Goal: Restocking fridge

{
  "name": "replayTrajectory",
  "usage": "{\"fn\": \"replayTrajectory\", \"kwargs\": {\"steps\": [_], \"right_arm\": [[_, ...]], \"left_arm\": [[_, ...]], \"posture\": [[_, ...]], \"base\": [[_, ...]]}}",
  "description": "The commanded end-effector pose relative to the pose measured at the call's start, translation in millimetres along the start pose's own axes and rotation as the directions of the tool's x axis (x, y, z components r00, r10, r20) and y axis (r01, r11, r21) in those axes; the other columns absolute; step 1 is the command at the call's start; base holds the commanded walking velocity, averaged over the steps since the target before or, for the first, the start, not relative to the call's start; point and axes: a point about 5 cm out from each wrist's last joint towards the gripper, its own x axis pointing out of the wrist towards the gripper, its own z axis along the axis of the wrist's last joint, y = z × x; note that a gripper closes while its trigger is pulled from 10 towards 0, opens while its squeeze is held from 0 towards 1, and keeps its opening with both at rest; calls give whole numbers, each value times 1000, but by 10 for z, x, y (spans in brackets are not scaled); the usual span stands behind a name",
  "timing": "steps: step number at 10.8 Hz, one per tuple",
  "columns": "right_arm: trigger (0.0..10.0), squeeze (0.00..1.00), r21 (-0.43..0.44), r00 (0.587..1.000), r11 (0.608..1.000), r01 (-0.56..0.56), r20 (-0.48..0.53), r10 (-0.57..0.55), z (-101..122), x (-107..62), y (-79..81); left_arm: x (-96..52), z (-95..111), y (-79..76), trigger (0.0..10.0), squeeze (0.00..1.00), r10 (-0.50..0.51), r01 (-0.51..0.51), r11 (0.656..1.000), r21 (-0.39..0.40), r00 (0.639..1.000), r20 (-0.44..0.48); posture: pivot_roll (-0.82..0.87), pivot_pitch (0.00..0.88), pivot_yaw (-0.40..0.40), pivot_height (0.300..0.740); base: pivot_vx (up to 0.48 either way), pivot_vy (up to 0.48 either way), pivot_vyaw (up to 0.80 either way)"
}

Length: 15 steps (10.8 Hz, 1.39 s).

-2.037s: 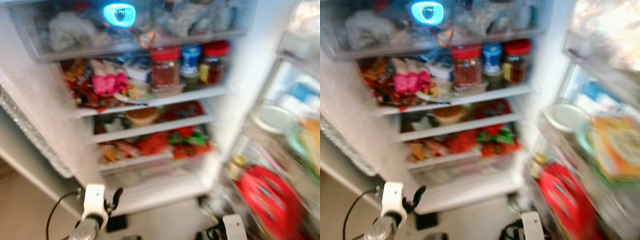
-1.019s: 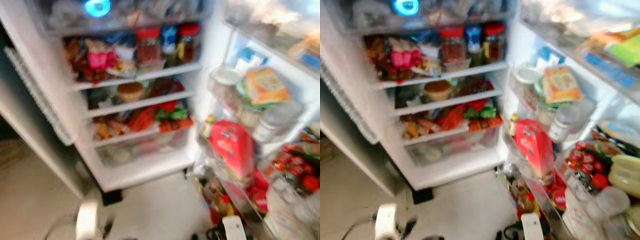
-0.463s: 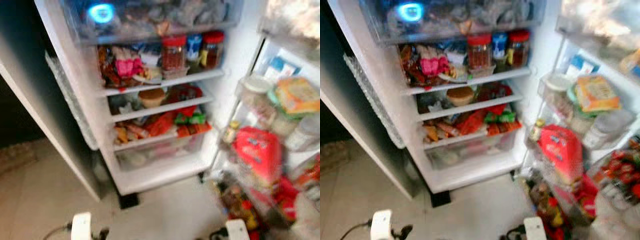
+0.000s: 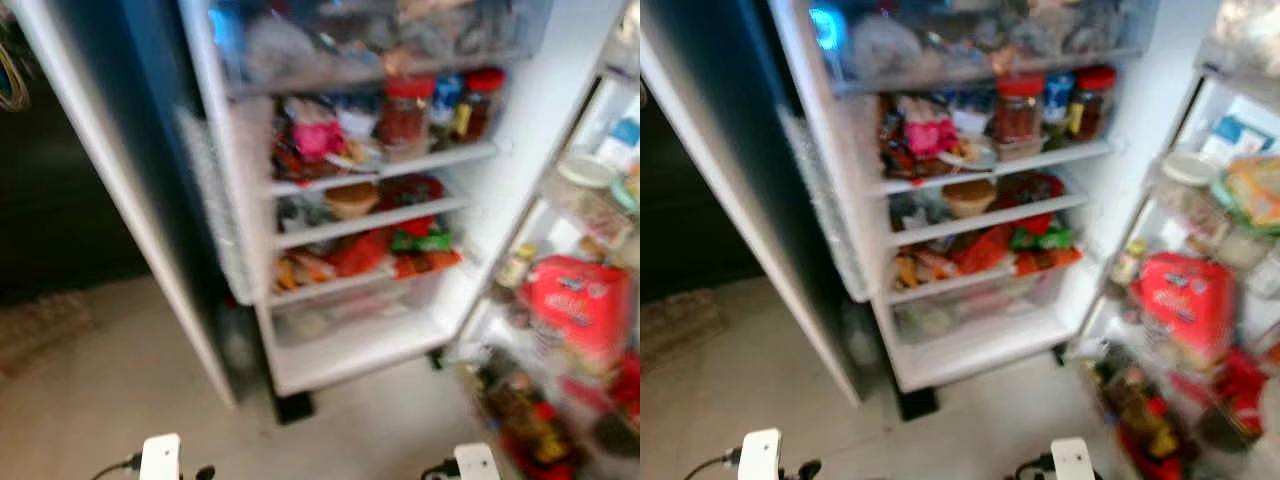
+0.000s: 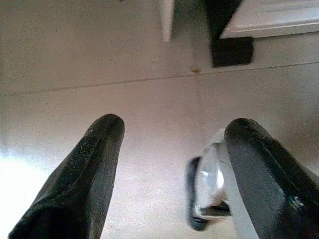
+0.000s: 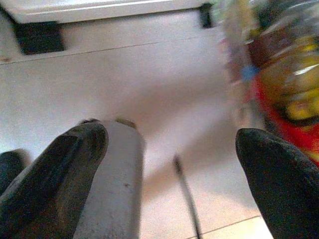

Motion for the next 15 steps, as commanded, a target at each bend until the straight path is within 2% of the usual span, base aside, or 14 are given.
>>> {"fn": "replayTrajectory", "kwargs": {"steps": [1,3,7,8,12,15], "right_arm": [[10000,0,14,992,999,-38,-119,39,-296,-80,101],[10000,0,20,993,999,-28,-116,31,-293,-80,86],[10000,0,28,992,999,-31,-118,34,-291,-78,73],[10000,0,28,992,999,-35,-122,38,-291,-78,73],[10000,0,24,993,999,-22,-119,25,-289,-78,62],[10000,0,23,993,1000,-14,-116,16,-290,-79,58]], "left_arm": [[-12,-71,-31,10000,0,0,-1,1000,-4,1000,-22],[-20,-107,-31,10000,0,15,-15,1000,3,999,-36],[-4,-80,-88,10000,0,14,-14,1000,-11,1000,-26],[-2,-83,-99,10000,0,15,-15,1000,6,999,-33],[9,-87,-156,10000,0,8,-7,1000,9,999,-49],[13,-79,-172,10000,0,3,-4,1000,-4,999,-45]], "posture": [[-71,52,52,651],[-72,60,46,661],[-71,65,41,726],[-71,64,38,740],[-71,56,35,740],[-73,60,36,740]], "base": [[0,0,0],[0,0,0],[0,0,0],[0,0,0],[0,0,0],[0,334,0]]}}
